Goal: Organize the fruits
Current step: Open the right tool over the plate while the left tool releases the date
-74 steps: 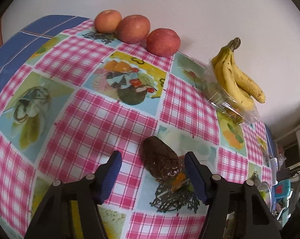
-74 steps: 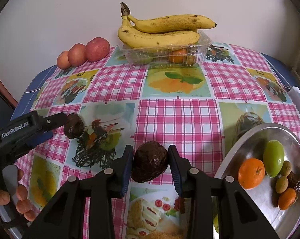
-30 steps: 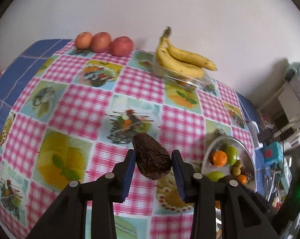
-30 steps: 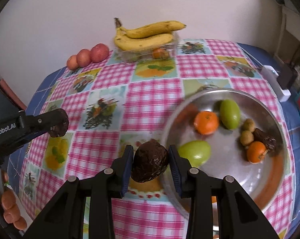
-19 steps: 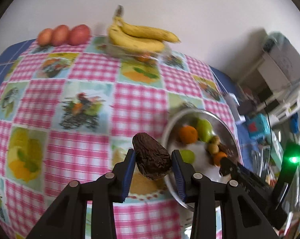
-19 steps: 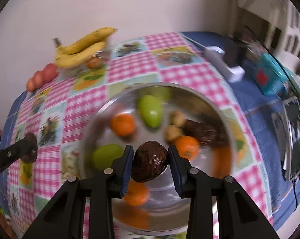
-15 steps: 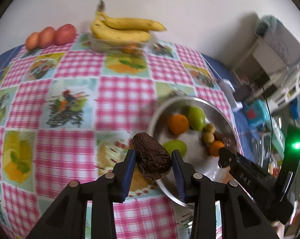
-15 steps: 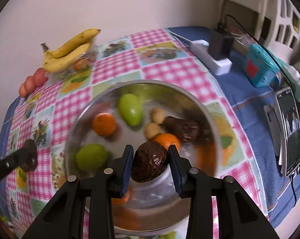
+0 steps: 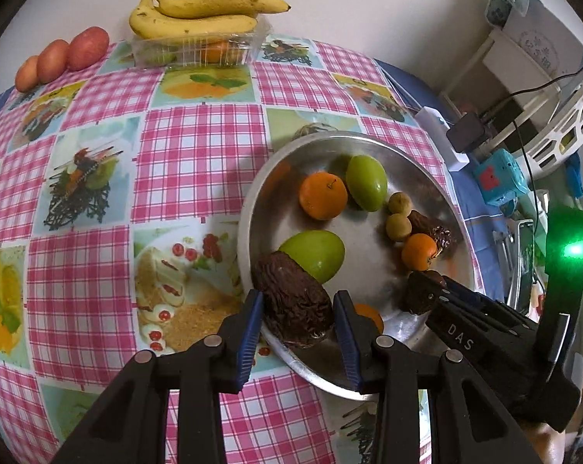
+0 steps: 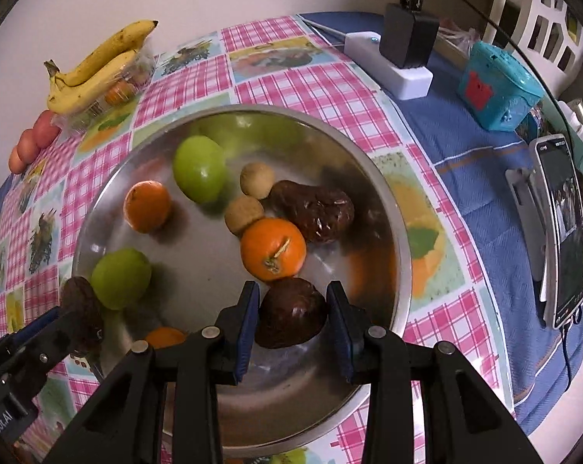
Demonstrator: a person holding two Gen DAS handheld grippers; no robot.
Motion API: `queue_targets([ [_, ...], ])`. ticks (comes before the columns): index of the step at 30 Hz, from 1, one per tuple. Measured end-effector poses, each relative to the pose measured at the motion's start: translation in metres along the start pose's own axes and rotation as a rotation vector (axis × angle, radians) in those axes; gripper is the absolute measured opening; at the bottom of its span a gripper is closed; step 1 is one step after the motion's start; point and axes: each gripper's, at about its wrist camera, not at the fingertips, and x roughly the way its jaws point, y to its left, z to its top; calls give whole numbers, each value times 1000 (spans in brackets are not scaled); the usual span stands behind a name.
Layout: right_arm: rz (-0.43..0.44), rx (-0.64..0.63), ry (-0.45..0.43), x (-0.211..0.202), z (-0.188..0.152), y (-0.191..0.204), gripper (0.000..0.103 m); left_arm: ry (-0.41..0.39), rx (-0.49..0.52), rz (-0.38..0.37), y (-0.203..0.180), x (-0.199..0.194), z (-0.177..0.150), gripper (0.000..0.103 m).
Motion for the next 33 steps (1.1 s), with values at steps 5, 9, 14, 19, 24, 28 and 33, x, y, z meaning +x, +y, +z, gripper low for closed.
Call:
queue_targets([
  [5, 0, 0, 3, 1, 0, -1, 37, 9, -32, -31, 7, -2, 2, 40],
  [9, 1, 9, 5, -1, -1, -2, 38, 8, -32, -35, 8, -6, 2, 41],
  [14, 4, 7, 7, -1, -1, 0, 38, 19, -48, -49, 11, -7, 0, 46],
  [19, 10, 14, 3, -5, -1, 0, 48, 7, -87, -75, 19, -15, 0, 50],
  [24, 13, -3, -11, -11, -1, 6, 52, -22, -144, 26, 42, -24, -3, 61],
  [28, 10, -17, -21, -15, -4, 10, 63, -32, -193, 195, 69, -28, -11, 81],
  [33, 28, -48, -48, -20, -9, 18, 71, -69, -200, 349, 97, -39, -27, 100],
])
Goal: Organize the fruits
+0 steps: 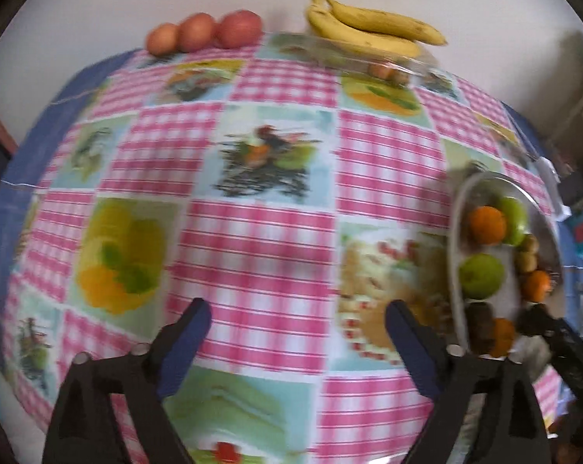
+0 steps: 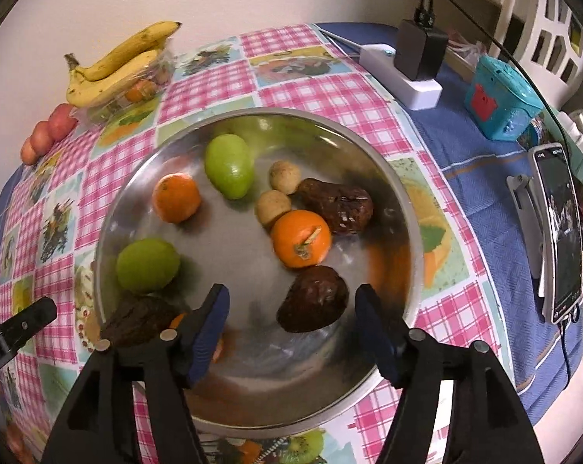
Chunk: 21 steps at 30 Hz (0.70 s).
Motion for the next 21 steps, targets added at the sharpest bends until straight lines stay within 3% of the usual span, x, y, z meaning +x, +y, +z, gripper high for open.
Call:
queue_targets([
  [2, 8, -17, -30, -5, -2, 5, 84, -42, -2, 23, 10, -8, -4, 103],
  [7, 36, -53, -87, -17, -10, 20, 93, -80, 10, 47, 27, -22, -16, 103],
  [14, 66, -109, -116, -34, -29, 43, 93, -104, 39, 152, 36, -40, -36, 103],
  [21, 87, -154, -146, -51, -45, 60, 93, -110, 14, 195, 49, -51, -45, 103],
])
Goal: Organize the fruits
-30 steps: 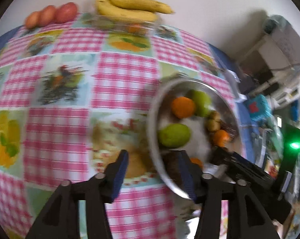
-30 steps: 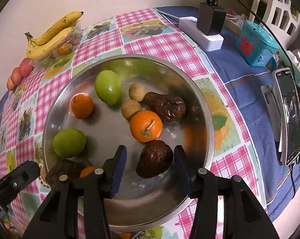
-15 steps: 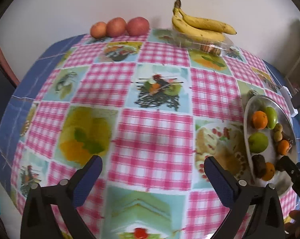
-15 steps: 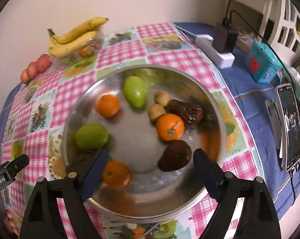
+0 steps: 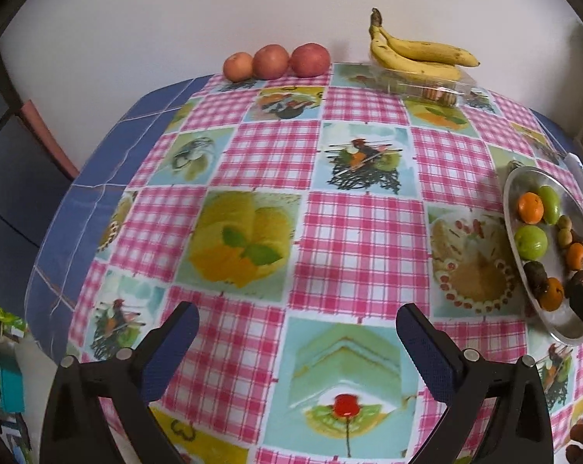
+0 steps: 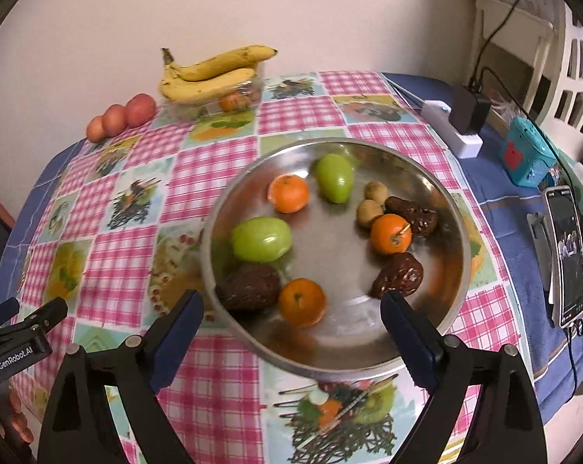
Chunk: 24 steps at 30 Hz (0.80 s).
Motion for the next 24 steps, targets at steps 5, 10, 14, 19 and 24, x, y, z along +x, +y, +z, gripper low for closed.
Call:
queue_targets([
  [5, 6, -14, -1, -2, -1, 6, 93, 5, 0, 7, 3, 1, -1, 103],
  [10, -1, -27, 0, -1, 0, 7, 93, 26, 19, 27, 1, 6, -3, 103],
  [14, -6, -40, 5, 0, 0, 11, 93, 43, 29, 34, 0, 9, -3, 103],
  [19, -5, -54, 18, 4, 0, 13, 93, 67, 22, 47, 3, 16, -3, 103],
  [24, -9, -69, 34, 8, -2, 15, 93, 87, 17, 46, 4, 21, -4, 103],
])
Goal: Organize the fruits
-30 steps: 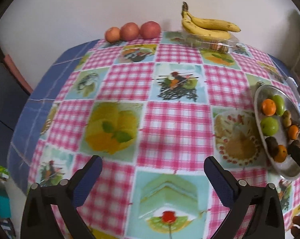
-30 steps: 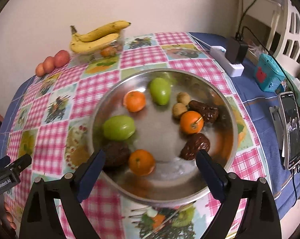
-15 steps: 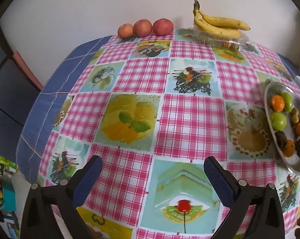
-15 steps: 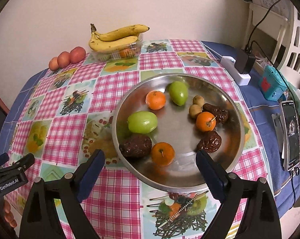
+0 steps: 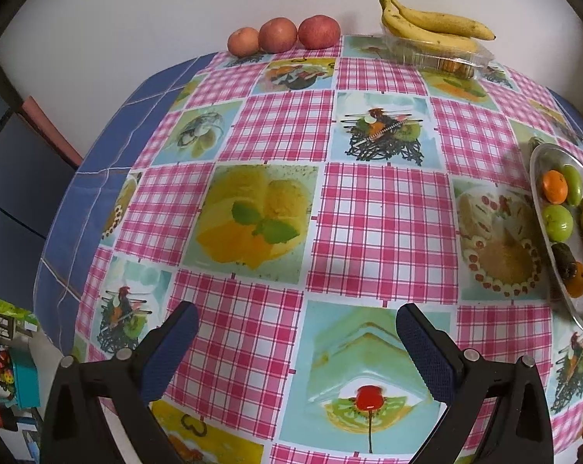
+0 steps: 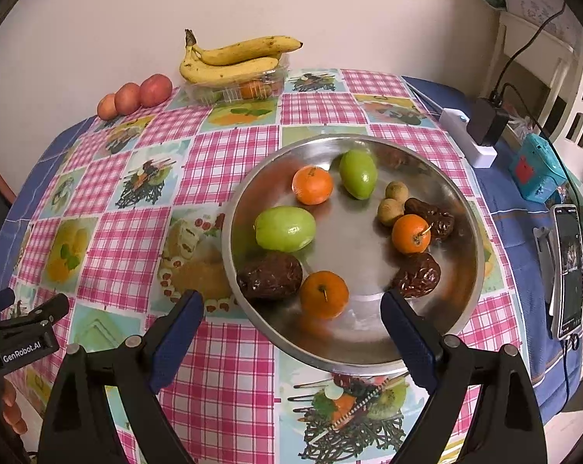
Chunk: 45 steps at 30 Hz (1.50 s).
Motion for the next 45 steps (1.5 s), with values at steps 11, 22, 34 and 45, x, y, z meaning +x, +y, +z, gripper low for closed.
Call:
queue_targets([
  [11, 1, -2, 12, 3, 0, 0, 93, 8, 6, -29, -2, 1, 0, 103],
  [22, 0, -4, 23, 4, 0, 1, 93, 12, 6, -41, -1, 2, 0, 103],
  [34, -4, -9, 36, 7, 0, 2, 93, 15, 2, -49, -2, 3, 0, 103],
  [45, -5, -9, 38, 7, -1, 2, 93, 18, 2, -50, -2, 4, 0, 103],
])
